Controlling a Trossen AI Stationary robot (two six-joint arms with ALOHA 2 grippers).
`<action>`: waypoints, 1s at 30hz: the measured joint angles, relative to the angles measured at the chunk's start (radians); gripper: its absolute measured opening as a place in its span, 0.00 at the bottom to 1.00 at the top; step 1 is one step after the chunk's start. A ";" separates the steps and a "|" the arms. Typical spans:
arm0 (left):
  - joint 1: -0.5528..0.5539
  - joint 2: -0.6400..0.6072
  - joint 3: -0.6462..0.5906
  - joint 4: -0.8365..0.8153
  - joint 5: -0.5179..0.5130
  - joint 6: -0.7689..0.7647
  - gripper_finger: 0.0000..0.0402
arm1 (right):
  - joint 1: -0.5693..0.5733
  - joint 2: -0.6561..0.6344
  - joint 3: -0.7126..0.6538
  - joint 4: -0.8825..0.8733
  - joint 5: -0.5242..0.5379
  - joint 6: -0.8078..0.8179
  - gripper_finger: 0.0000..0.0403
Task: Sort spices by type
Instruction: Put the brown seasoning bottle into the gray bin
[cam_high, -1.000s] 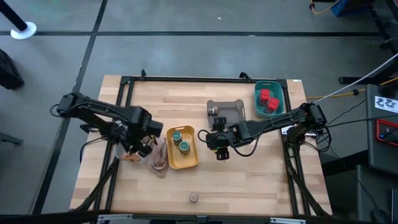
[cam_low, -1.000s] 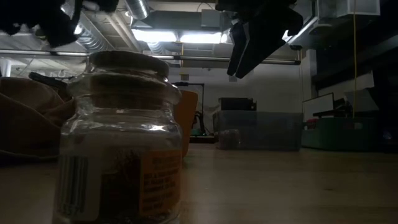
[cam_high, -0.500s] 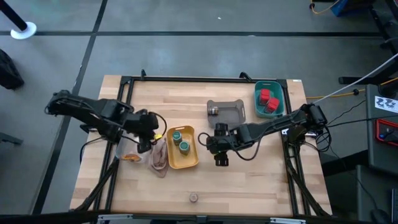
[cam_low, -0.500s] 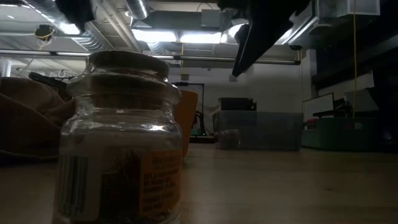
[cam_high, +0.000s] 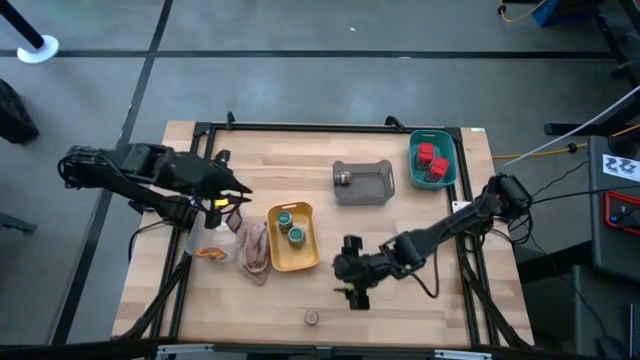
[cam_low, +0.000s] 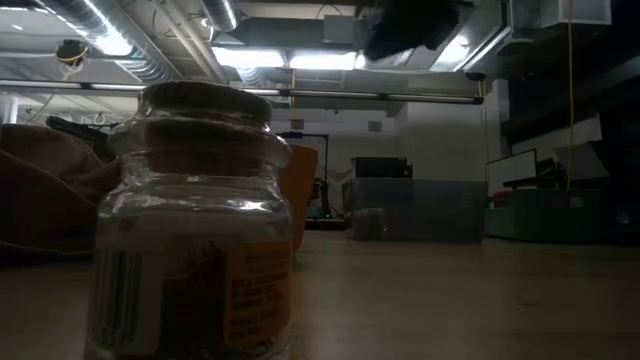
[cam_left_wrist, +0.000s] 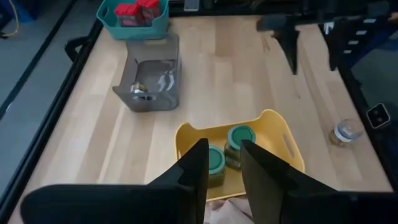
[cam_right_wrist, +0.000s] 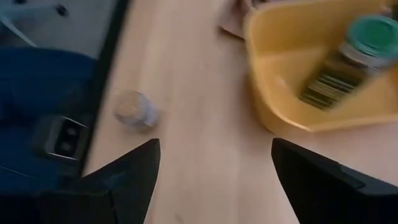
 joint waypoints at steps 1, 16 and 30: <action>-0.001 -0.008 0.000 -0.003 0.000 0.000 0.19 | 0.012 0.000 -0.015 0.040 0.004 0.000 0.76; -0.002 -0.025 -0.001 -0.005 0.000 -0.024 0.19 | 0.104 0.083 -0.221 0.555 0.085 -0.005 0.76; -0.182 0.151 -0.303 0.504 0.117 -0.158 0.19 | 0.104 0.128 -0.221 0.546 0.085 -0.009 0.76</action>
